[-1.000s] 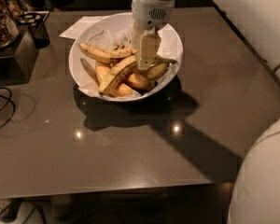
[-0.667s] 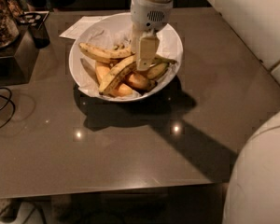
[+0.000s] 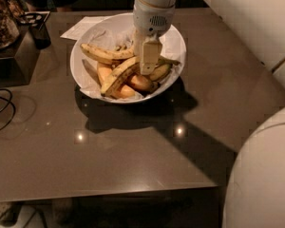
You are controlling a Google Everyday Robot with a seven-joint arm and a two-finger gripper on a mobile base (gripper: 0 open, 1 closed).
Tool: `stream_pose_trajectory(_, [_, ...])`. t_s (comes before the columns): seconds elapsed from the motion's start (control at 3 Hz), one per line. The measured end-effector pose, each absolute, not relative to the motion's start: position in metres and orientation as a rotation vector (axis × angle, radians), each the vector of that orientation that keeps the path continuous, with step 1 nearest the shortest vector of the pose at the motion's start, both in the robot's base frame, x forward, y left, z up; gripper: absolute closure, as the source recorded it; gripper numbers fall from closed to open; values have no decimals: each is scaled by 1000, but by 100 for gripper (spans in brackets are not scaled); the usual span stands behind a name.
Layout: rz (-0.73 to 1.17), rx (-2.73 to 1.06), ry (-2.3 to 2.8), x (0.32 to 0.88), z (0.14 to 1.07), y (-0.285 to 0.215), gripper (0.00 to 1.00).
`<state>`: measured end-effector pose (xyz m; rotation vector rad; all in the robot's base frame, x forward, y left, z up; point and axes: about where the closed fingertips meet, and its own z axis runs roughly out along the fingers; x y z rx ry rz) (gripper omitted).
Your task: Pick banana from white bowl
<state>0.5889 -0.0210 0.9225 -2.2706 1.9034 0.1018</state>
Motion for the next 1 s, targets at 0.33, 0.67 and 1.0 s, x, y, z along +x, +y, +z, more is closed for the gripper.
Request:
stream_pose_trajectory(0.33, [100, -2274, 1908, 590, 919, -26, 49])
stream_pose_trajectory(0.67, [100, -2280, 1910, 590, 916, -28, 49])
stream_pose_trajectory(1.0, [116, -2287, 1917, 587, 908, -29, 50])
